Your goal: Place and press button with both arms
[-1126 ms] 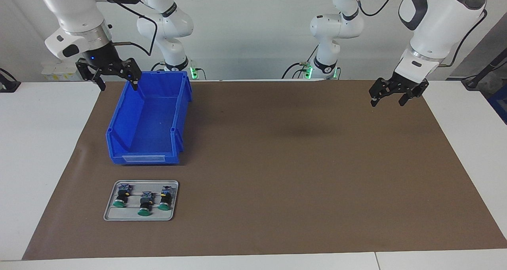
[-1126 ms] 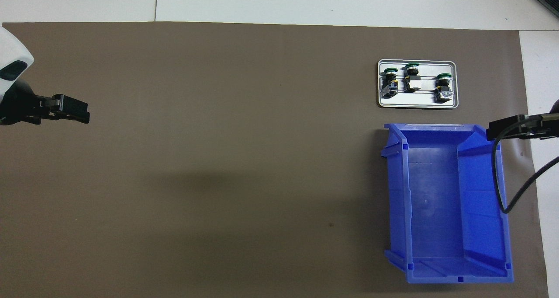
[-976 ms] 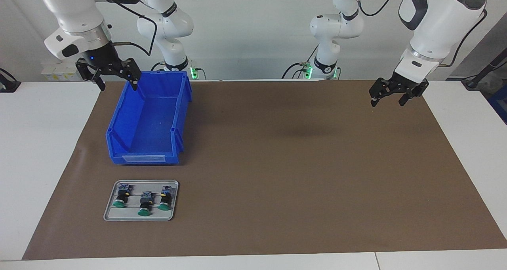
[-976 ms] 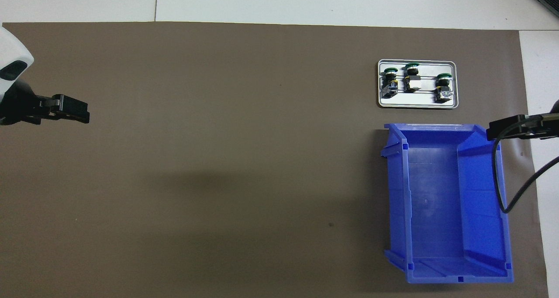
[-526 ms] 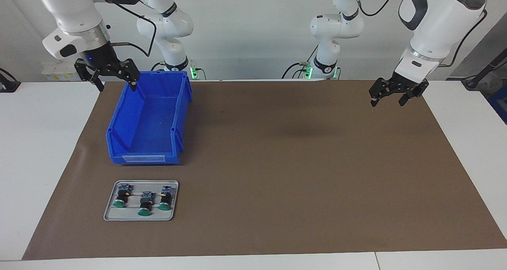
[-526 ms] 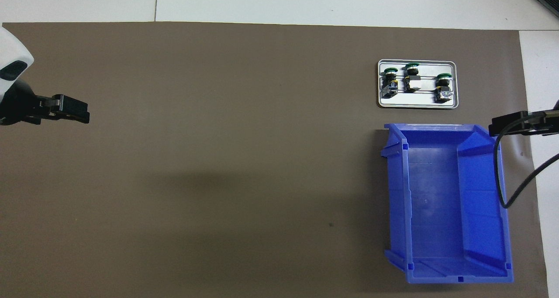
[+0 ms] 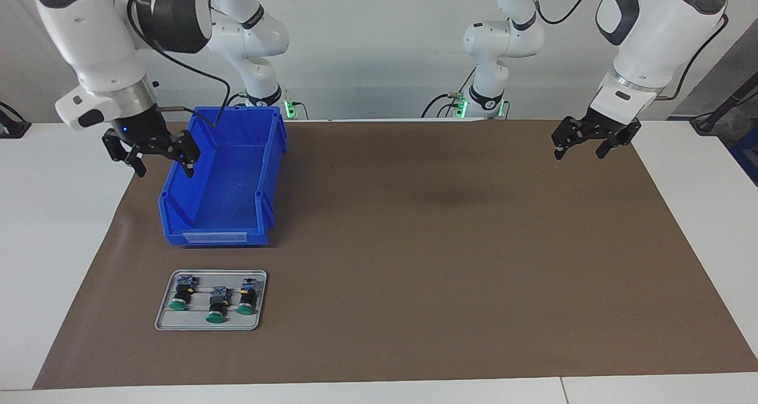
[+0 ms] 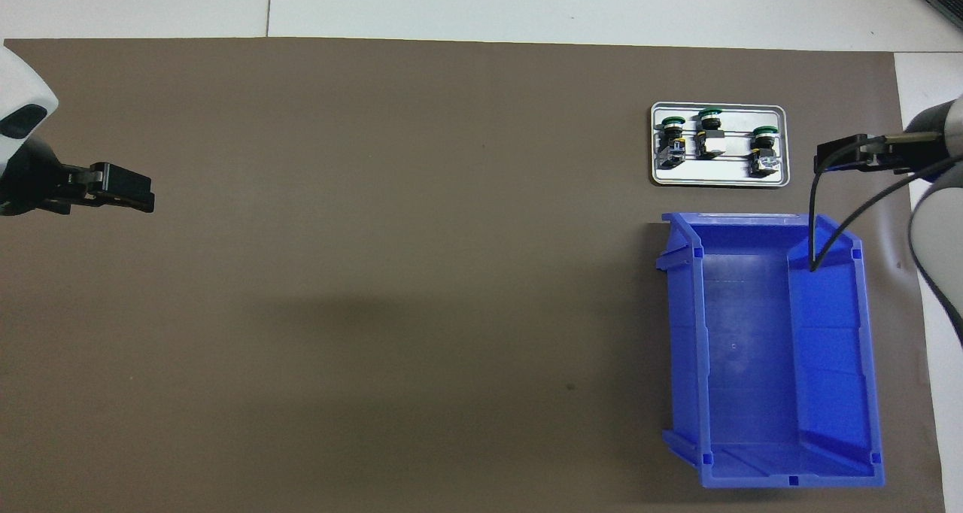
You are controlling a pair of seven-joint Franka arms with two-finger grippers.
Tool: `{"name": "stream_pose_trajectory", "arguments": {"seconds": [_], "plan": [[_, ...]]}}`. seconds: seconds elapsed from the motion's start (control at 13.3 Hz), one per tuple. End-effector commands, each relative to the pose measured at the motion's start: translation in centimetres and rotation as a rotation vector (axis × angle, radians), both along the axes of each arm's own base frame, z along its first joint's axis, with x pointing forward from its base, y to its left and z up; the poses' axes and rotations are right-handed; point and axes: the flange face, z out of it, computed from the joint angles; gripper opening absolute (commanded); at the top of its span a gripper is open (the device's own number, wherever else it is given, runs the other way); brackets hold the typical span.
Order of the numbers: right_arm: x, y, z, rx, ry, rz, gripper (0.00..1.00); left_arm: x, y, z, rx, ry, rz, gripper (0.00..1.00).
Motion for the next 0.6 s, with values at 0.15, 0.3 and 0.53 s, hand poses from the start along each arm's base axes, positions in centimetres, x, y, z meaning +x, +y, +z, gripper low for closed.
{"name": "stream_pose_trajectory", "arguments": {"seconds": [0.15,0.3,0.53], "plan": [[5.1,0.3,-9.2,0.064,-0.046,-0.008,1.00,-0.8,0.3,0.1,-0.010,-0.012,0.007,1.00],[6.2,0.5,-12.9,0.054,-0.068,0.033,1.00,-0.8,0.3,0.1,-0.010,-0.012,0.007,1.00],[7.0,0.9,-16.1,0.048,-0.095,0.050,1.00,-0.8,0.3,0.1,-0.010,-0.012,0.007,1.00]]}}
